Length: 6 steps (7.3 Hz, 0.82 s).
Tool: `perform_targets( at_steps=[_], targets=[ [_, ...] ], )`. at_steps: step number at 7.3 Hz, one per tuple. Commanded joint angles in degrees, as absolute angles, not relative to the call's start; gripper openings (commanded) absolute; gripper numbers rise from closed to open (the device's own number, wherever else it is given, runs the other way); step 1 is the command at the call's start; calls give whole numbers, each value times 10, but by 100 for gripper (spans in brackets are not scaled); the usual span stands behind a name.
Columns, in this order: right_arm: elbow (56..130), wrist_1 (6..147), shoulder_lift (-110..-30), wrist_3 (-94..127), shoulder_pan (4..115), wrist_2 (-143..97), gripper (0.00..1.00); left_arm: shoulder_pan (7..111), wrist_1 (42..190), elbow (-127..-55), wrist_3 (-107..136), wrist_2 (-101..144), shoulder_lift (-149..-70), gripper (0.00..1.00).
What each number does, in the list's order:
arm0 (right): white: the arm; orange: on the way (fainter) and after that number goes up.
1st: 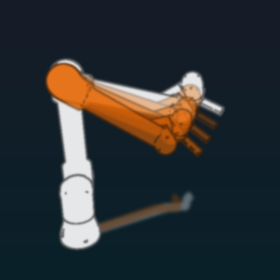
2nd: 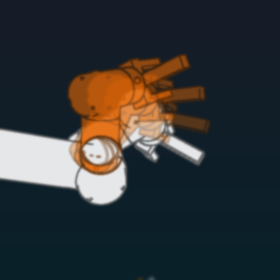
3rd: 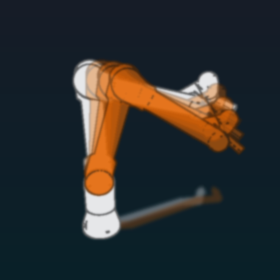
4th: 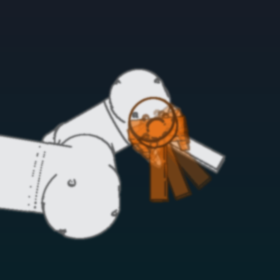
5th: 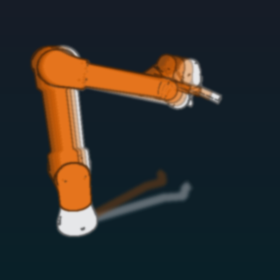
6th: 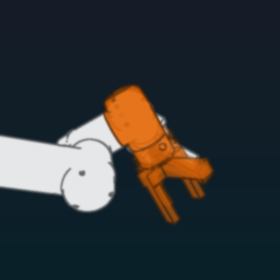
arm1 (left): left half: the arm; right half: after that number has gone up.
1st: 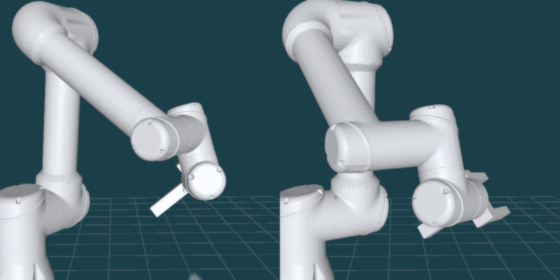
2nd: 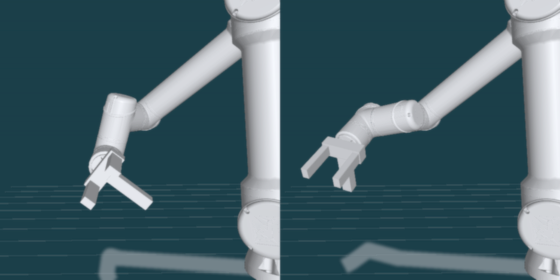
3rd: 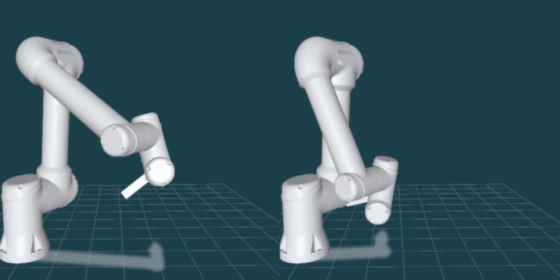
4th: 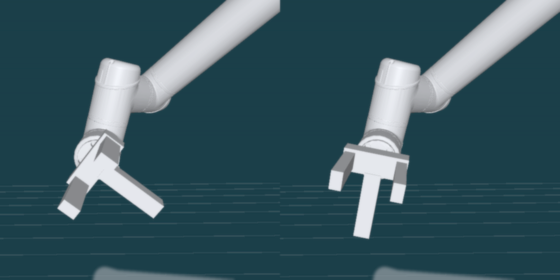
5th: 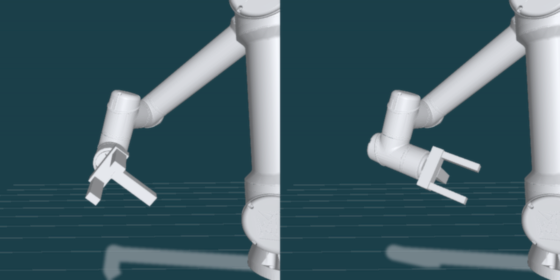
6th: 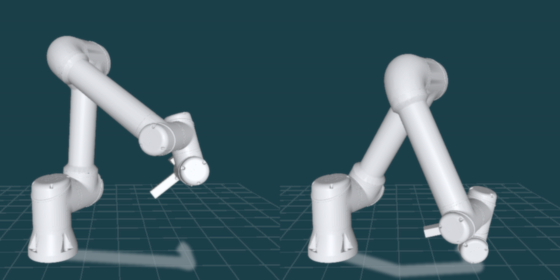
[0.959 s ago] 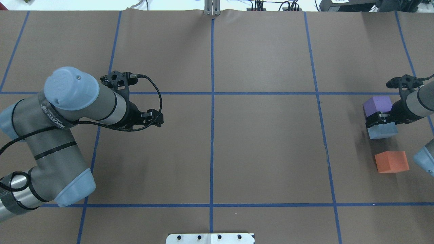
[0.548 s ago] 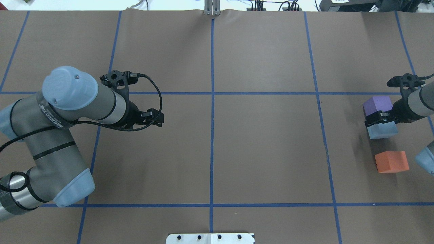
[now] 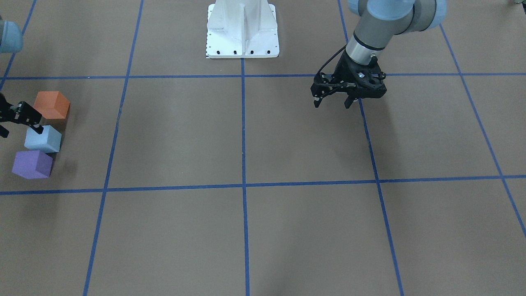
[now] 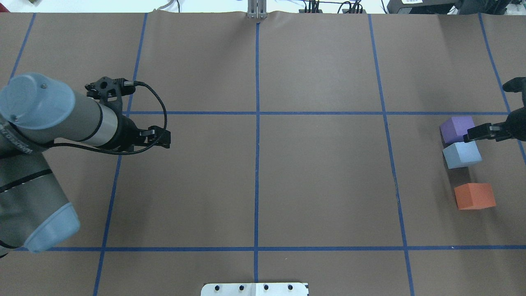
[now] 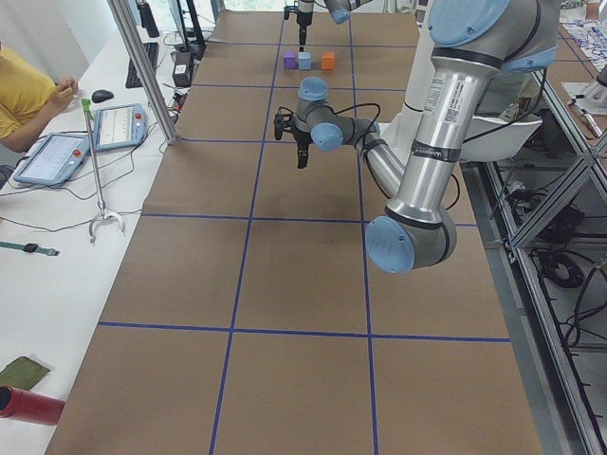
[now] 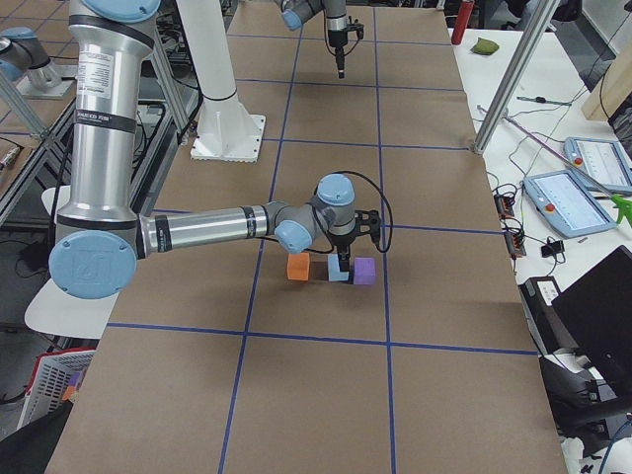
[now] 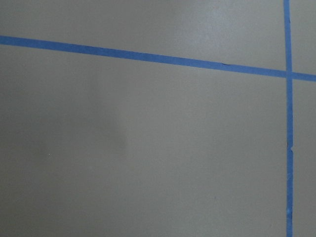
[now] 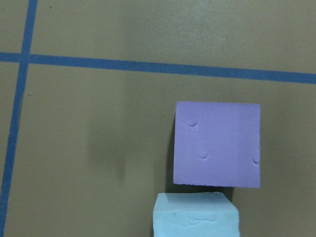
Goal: Place blue block between orange and purple blocks
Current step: 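Open the right gripper and lift away while the left arm retracts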
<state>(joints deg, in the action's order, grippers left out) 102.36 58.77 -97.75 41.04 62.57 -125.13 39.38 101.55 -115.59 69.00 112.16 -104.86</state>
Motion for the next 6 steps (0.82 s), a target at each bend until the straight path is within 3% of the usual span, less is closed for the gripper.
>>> perform_targets(
  at_steps=[1,3,6],
  targets=[
    [1037,591,-1000,379,693,-1289,100,491,1016,-1198,545,1183,-937,100],
    [1034,622,-1003,292,781,-1359,100,638,1015,-1188,332,1285,-856,100],
    [1039,735,-992,148,829,-1360,100,830,1014,-1060,47,1370,-836,100]
  ],
)
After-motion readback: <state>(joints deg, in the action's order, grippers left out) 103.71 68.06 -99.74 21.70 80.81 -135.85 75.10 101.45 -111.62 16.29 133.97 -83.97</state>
